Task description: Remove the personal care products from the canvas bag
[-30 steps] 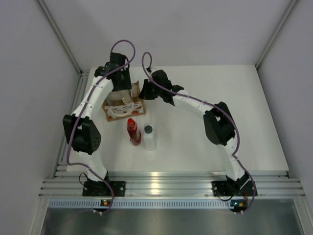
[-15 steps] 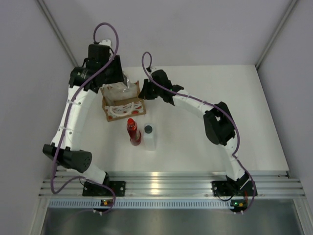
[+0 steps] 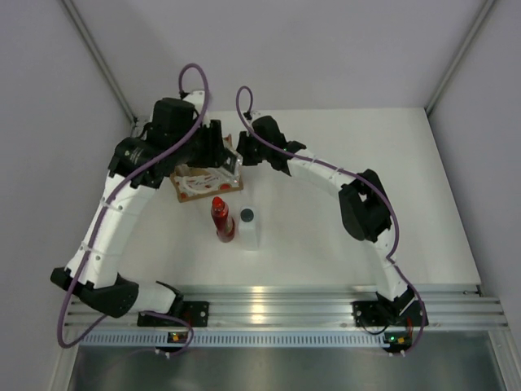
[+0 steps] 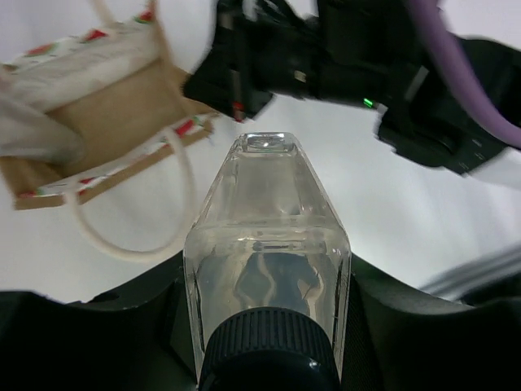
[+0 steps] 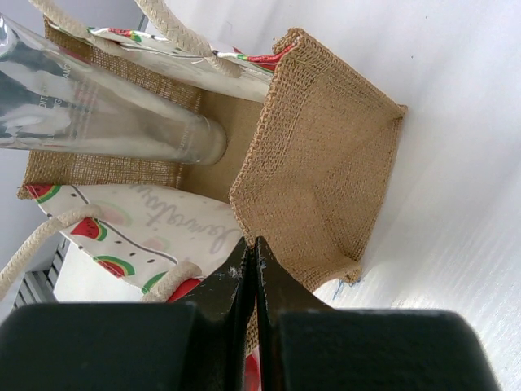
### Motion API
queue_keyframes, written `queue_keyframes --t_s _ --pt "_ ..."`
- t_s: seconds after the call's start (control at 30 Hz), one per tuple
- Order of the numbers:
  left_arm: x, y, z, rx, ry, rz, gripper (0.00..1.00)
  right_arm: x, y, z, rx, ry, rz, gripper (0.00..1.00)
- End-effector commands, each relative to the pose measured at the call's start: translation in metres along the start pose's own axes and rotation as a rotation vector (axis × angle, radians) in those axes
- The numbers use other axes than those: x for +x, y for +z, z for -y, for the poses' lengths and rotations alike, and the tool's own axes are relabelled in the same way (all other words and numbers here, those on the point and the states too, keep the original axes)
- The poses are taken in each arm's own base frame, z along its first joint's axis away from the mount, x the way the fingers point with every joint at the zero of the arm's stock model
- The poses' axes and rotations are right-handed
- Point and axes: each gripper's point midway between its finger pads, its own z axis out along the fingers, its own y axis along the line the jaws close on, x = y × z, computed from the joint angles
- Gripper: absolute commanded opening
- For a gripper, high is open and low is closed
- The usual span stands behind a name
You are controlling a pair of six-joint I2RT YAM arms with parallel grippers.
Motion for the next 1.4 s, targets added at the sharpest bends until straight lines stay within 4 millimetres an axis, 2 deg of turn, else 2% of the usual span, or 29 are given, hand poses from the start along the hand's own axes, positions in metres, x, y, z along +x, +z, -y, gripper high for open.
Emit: queue_keyframes --t_s 0.0,0.03,0.2,0.33,0.37,0.4,0.43,0.47,0.5,0.53,0.8,0.87,0.9,1.07,1.37 --pt "-0.024 -0.024 0.053 0.167 0.034 0.135 0.0 -0.009 -0.006 0.009 0.029 0.003 0.005 0.0" --pt "-0.019 -0.026 0.066 0.2 0.05 0.125 0.0 -0.01 -0.006 0.007 0.026 0.003 0.007 0.0" --pt "-0.001 -0.032 0.093 0.254 0.088 0.098 0.0 -0.012 -0.007 0.006 0.024 0.001 0.009 0.0" --pt "0.03 -0.041 0.126 0.341 0.144 0.041 0.0 -0.014 -0.009 0.006 0.027 -0.007 0.013 0.0" --pt "0.035 -0.042 0.129 0.332 0.152 0.039 0.0 -0.015 -0.009 0.006 0.029 -0.008 0.014 0.0" --pt "0.045 -0.038 0.133 0.326 0.163 0.019 0.0 -0.014 -0.009 0.005 0.026 -0.009 0.012 0.0" --pt "0.06 -0.042 0.145 0.351 0.194 -0.003 0.0 -0.015 -0.01 0.005 0.028 -0.011 0.011 0.0" --pt "0.065 -0.041 0.148 0.331 0.204 0.0 0.0 -0.016 -0.01 0.004 0.028 -0.012 0.013 0.0" --pt "0.08 -0.034 0.151 0.32 0.217 -0.033 0.0 -0.017 -0.011 0.004 0.027 -0.012 0.014 0.0" --pt "0.094 -0.037 0.162 0.339 0.247 -0.053 0.0 -0.016 -0.011 0.004 0.024 -0.013 0.012 0.0" --pt "0.179 -0.009 0.196 0.254 0.389 -0.175 0.0 -0.016 -0.01 0.002 0.015 -0.007 0.009 0.0" --pt "0.191 0.003 0.199 0.227 0.399 -0.182 0.0 -0.015 -0.01 0.001 0.011 -0.006 0.005 0.0" --pt "0.204 0.011 0.197 0.217 0.412 -0.205 0.0 -0.016 -0.01 0.0 0.009 -0.005 0.008 0.0" --pt "0.233 0.038 0.205 0.225 0.392 -0.224 0.0 -0.015 -0.011 -0.002 0.005 -0.007 0.003 0.0" --pt "0.275 0.064 0.198 0.214 0.374 -0.277 0.0 -0.018 -0.014 -0.006 0.002 -0.013 0.012 0.0"
